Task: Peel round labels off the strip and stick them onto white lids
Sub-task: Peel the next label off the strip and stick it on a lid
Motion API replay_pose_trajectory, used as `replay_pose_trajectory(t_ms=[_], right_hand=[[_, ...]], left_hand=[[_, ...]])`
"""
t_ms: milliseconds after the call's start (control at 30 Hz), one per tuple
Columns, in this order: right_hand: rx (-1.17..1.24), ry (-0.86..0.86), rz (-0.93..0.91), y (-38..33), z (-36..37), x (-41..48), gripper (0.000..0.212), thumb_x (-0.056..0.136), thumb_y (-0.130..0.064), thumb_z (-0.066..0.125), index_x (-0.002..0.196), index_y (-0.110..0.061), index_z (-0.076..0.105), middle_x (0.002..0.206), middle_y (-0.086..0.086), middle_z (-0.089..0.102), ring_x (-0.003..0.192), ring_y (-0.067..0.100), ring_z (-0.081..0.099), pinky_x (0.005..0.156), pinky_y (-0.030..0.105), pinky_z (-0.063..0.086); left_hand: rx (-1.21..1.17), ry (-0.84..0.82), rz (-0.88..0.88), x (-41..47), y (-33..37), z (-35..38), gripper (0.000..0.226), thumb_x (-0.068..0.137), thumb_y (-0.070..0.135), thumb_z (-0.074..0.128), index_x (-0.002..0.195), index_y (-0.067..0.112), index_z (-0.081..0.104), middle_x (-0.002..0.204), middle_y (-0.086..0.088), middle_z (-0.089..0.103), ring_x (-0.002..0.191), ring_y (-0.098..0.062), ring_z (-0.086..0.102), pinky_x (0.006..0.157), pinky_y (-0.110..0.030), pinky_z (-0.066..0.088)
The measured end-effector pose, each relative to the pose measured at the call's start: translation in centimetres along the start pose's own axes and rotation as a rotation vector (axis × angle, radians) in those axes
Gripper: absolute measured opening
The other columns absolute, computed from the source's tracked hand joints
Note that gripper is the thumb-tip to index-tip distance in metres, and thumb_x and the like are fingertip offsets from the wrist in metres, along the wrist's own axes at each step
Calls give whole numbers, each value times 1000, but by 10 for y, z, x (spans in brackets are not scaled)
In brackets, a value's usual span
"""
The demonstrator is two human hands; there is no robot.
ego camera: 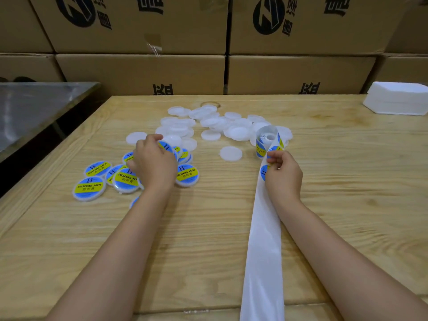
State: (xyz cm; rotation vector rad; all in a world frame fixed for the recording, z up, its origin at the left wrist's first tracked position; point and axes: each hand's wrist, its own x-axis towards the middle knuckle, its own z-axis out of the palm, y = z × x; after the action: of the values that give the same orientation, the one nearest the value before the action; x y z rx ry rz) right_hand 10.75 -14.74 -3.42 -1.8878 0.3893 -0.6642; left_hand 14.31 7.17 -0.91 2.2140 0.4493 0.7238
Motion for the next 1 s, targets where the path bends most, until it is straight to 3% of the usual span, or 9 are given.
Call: replay_pose_trajectory(t_ms=[200, 267, 333, 433, 500, 567, 700, 867, 1000], right_hand=[[-80, -27, -8, 2, 0, 1, 43, 74, 13, 40, 107, -5, 63, 106, 12, 63, 97, 23, 57, 85, 25, 42], [-90, -38, -10, 2, 1, 1, 44, 74, 13, 41, 107, -4, 64, 106, 13, 63, 99, 24, 57, 87, 27, 43], [-92, -40, 3, 2, 1, 1, 43, 74, 13, 41, 106, -4, 64, 107, 13, 63, 100, 25, 57, 89, 30, 44], [-91, -40, 38, 1, 0, 1, 43, 74, 13, 41, 105, -6, 64, 107, 10, 64, 99, 22, 57, 84, 24, 40], [-112, -50, 53, 1, 1, 2, 43, 74, 12, 43, 106, -6, 65, 108, 9, 64, 99, 21, 57, 81, 20, 37], [-141, -52, 71, 1, 1, 3, 42, 75, 10, 45, 108, -7, 65, 111, 8, 64, 102, 21, 57, 80, 18, 35], [-254, -99, 28, 1, -1, 5, 39, 79, 7, 47, 110, -6, 67, 116, 10, 64, 107, 23, 57, 75, 13, 31], [-607, -249, -230, 2, -1, 1, 34, 86, -6, 53, 119, -6, 59, 123, 12, 56, 116, 31, 45, 91, 22, 23], [-741, -277, -220, 4, -2, 0, 37, 92, -20, 51, 124, -2, 50, 125, 15, 46, 116, 32, 40, 94, 31, 28]], left_hand=[[249, -19, 53, 5, -11, -3, 52, 75, -6, 46, 117, 23, 58, 133, -4, 49, 123, -28, 35, 97, -42, 20], [266, 35, 177, 2, -8, -5, 55, 69, -10, 48, 113, 20, 60, 139, -1, 45, 130, -26, 30, 100, -43, 16], [197, 48, 404, -4, 2, -4, 54, 65, -11, 48, 110, 15, 64, 135, -5, 51, 129, -28, 39, 101, -42, 19], [-80, -183, 822, -30, 26, 6, 40, 69, -14, 50, 100, 1, 68, 107, -12, 68, 105, -32, 62, 92, -47, 42], [-99, -457, 934, -55, 35, 14, 28, 82, -3, 53, 104, 5, 68, 106, -8, 70, 104, -27, 62, 92, -44, 43], [-29, -658, 985, -77, 37, 26, 23, 90, 16, 53, 110, 14, 65, 110, 0, 67, 108, -21, 58, 93, -37, 38], [60, -763, 983, -86, 32, 39, 25, 89, 34, 53, 105, 18, 63, 109, 4, 65, 106, -17, 56, 89, -36, 39], [56, -720, 967, -84, 30, 40, 22, 82, 30, 56, 98, 17, 63, 103, 4, 66, 100, -19, 58, 85, -37, 41], [9, -713, 898, -84, 29, 40, 22, 87, 19, 52, 107, 15, 60, 107, 0, 64, 103, -21, 55, 89, -36, 39]])
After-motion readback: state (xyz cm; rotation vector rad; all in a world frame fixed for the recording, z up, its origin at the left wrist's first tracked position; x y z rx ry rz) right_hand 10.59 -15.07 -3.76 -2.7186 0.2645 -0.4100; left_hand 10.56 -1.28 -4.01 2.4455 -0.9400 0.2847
